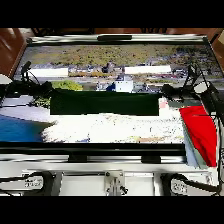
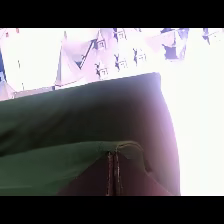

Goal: Fold the shirts.

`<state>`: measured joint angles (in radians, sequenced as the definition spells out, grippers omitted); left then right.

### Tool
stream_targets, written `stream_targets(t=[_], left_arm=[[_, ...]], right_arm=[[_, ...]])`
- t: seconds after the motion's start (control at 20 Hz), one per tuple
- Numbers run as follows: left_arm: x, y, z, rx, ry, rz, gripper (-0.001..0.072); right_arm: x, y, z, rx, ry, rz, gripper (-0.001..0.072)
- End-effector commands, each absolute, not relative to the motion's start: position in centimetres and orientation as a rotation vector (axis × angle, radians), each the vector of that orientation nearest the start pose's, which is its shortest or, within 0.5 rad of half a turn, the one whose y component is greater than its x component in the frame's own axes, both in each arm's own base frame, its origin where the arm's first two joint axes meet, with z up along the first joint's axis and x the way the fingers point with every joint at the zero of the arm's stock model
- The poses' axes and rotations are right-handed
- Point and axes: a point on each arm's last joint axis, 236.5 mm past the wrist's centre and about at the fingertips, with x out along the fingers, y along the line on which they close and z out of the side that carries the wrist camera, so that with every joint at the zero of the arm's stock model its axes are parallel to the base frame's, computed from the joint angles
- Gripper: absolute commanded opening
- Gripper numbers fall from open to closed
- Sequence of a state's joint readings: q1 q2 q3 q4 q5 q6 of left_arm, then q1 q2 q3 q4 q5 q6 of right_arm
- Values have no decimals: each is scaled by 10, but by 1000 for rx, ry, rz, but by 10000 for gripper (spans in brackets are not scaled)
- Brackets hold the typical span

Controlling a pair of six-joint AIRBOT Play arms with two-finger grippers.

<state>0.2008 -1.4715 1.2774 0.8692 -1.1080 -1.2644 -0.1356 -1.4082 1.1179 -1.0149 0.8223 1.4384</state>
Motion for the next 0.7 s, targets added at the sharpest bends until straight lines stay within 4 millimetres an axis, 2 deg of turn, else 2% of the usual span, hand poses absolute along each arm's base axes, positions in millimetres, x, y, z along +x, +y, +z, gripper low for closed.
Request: stream_targets(t=[0.0,0.1,0.3,0.5,0.65], left_arm=[[467,-53,16,-590,1098,-361,37],[477,-57,14,-643,1073,-363,37],[491,-62,11,-687,1023,-394,37],[494,-46,9,-692,1007,-366,37],[494,-37,4,-703,1013,-349,37]], right_arm=[[466,37,-23,518,1042,96,58],[474,41,-29,527,1025,86,58],[489,35,-32,551,971,38,58],[489,25,-34,532,971,12,58],[483,23,-49,532,1016,-8,58]])
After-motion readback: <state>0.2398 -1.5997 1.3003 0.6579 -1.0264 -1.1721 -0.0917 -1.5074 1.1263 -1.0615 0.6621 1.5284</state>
